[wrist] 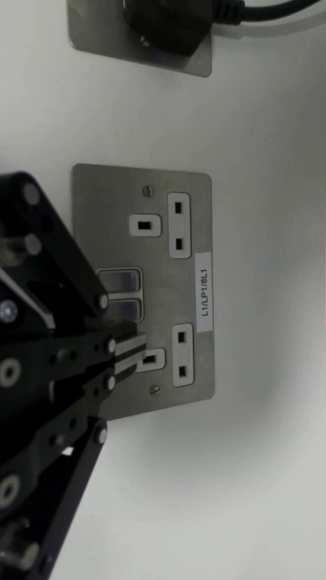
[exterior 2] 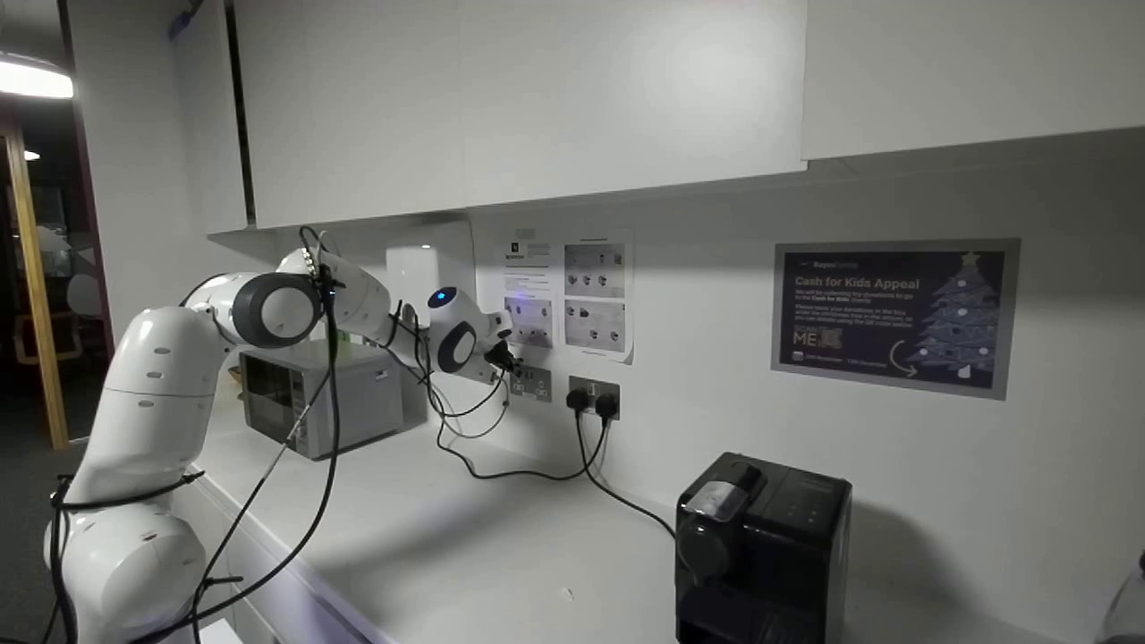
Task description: Press the switches on the bottom left socket.
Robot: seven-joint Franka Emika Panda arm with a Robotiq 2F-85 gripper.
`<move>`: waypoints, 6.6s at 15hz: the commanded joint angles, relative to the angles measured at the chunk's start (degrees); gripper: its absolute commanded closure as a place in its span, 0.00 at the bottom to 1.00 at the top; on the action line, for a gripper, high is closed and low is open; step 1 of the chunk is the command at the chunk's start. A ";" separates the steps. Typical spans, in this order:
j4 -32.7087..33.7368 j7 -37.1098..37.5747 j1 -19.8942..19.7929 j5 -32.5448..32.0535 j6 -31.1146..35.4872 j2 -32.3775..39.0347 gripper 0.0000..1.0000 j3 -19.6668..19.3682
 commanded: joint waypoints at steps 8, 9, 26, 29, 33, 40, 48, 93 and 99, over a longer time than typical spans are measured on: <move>-0.38 1.60 1.18 -1.80 0.87 -0.15 1.00 -3.05; -0.20 1.84 1.41 -1.98 0.93 0.15 1.00 -3.37; 1.42 3.38 4.77 -2.29 0.84 1.92 1.00 -6.55; 1.98 3.60 5.58 -2.18 0.80 2.49 1.00 -7.18; 2.62 3.79 6.58 -1.91 0.75 2.84 1.00 -7.91; 3.19 4.53 7.24 -1.73 0.74 3.09 1.00 -8.68; 4.75 6.19 7.80 -1.40 0.34 3.88 1.00 -9.26; 1.52 -4.71 4.76 -16.24 -8.62 -1.71 0.99 -6.67; 1.52 -4.70 4.36 -16.23 -8.62 -1.71 1.00 -6.07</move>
